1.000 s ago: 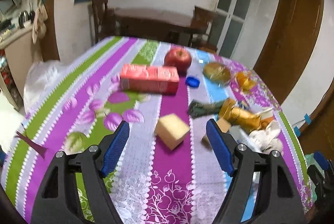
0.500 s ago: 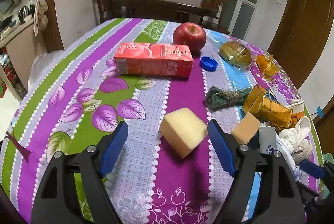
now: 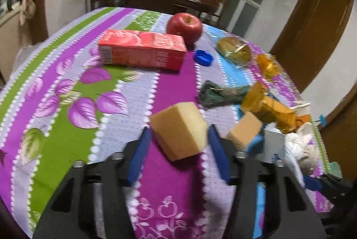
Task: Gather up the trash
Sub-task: 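Grasp the yellow sponge block with the left gripper while the right grasps white wrappers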
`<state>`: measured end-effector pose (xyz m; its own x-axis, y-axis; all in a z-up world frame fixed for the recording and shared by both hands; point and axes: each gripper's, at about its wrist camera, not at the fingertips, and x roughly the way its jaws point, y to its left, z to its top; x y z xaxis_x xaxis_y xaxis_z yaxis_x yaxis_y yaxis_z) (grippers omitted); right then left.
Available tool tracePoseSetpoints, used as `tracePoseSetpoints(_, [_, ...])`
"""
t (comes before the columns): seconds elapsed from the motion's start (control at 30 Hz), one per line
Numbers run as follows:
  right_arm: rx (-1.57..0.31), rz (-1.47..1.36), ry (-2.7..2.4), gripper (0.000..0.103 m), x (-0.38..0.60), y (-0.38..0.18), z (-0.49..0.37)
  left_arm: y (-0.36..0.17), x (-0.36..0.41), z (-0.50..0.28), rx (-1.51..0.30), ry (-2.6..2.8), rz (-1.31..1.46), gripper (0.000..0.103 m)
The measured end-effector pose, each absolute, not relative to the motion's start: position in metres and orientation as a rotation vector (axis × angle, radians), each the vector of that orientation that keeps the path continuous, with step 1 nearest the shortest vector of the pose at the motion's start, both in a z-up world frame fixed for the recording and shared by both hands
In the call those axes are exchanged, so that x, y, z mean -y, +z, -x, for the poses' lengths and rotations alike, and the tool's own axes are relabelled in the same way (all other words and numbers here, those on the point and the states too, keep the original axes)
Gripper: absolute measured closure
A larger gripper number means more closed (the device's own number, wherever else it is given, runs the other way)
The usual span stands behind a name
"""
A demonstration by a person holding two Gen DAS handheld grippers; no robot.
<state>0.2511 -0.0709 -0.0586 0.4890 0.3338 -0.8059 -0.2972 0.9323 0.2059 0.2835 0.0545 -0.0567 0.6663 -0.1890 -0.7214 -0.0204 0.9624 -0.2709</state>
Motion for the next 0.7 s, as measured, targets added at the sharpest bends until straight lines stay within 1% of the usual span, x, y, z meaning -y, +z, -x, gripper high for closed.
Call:
tracePoseSetpoints(0.07, [-0.988, -0.050, 0.355, 0.049, 0.069, -0.058, -0.249, -0.058, -0.053, -0.281, -0.826, -0.097, 0.260, 0.058])
tracePoseSetpoints(0.17, [-0.977, -0.018, 0.313, 0.066, 0.063, -0.057, -0.241, -0.059, -0.058, -0.277, -0.821, -0.107, 0.307, 0.059])
tracePoseSetpoints(0.2, [-0.972, -0.008, 0.303, 0.068, 0.060, -0.057, -0.238, -0.060, -0.060, -0.276, -0.822, -0.111, 0.329, 0.059])
tracePoseSetpoints(0.3, [-0.965, -0.016, 0.279, 0.071, 0.058, -0.055, -0.232, -0.065, -0.069, -0.274, -0.826, -0.130, 0.402, 0.059])
tracePoseSetpoints(0.43, [-0.957, -0.036, 0.257, 0.071, 0.052, -0.054, -0.216, -0.065, -0.075, -0.271, -0.810, -0.128, 0.472, 0.065])
tracePoseSetpoints(0.57, [-0.938, 0.015, 0.281, 0.071, 0.034, -0.044, -0.195, -0.067, -0.086, -0.269, -0.784, -0.110, 0.540, 0.066])
tracePoseSetpoints(0.63, [-0.916, 0.039, 0.279, 0.071, 0.029, -0.037, -0.185, -0.067, -0.085, -0.269, -0.781, -0.109, 0.533, 0.066])
tracePoseSetpoints(0.7, [-0.902, 0.038, 0.267, 0.071, 0.029, -0.033, -0.176, -0.066, -0.082, -0.269, -0.778, -0.117, 0.511, 0.070])
